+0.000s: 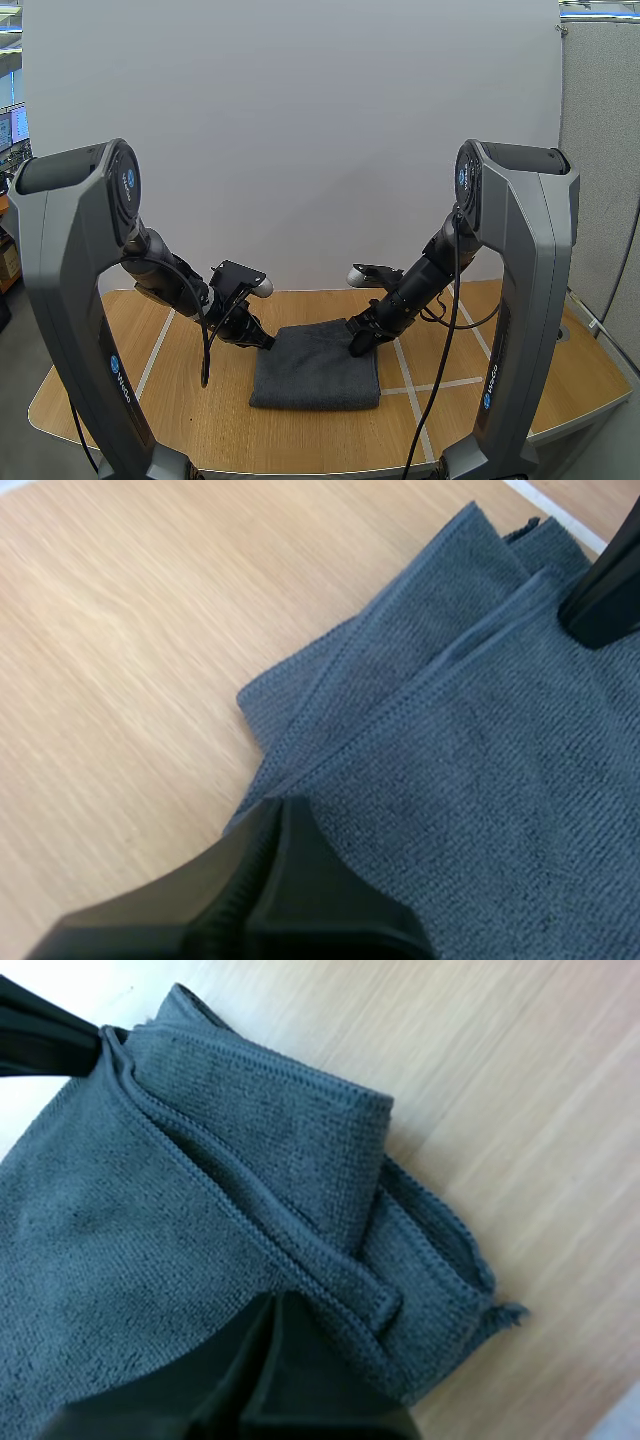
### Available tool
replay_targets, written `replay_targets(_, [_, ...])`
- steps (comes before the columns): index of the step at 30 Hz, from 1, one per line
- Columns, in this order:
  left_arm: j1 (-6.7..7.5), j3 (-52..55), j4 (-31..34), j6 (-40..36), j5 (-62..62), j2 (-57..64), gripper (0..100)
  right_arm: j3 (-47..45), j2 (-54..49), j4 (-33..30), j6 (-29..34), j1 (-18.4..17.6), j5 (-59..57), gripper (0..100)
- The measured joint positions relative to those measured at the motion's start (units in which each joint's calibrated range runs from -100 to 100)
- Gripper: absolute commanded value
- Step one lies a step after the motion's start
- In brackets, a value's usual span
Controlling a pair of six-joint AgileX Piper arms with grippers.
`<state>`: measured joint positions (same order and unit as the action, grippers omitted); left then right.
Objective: Fold the towel
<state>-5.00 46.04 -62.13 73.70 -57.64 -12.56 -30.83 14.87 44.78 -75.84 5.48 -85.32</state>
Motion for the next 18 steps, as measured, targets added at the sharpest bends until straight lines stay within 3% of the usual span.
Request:
replay_targets(10, [0.0,-0.55,-0.05,-0.01,-10.86,0.73,0,0.0,-3.18,-0.4,0.0,0.31,-3.29,0])
replay_targets(14, [0.0,-0.55,0.25,-0.65,-16.84,6.35,3,0.0,-12.34,-0.4,0.36,1.73,-8.18,0])
replay_targets(16, [0.0,-1.06,4.15,-1.62,-18.12,16.16,21,0.0,-19.31,-0.5,1.31,3.18,-10.34,0])
replay_targets(18, [0.0,-1.19,4.81,-4.07,-18.79,17.14,40,0.0,-21.85,-0.5,1.62,3.75,-10.75,0])
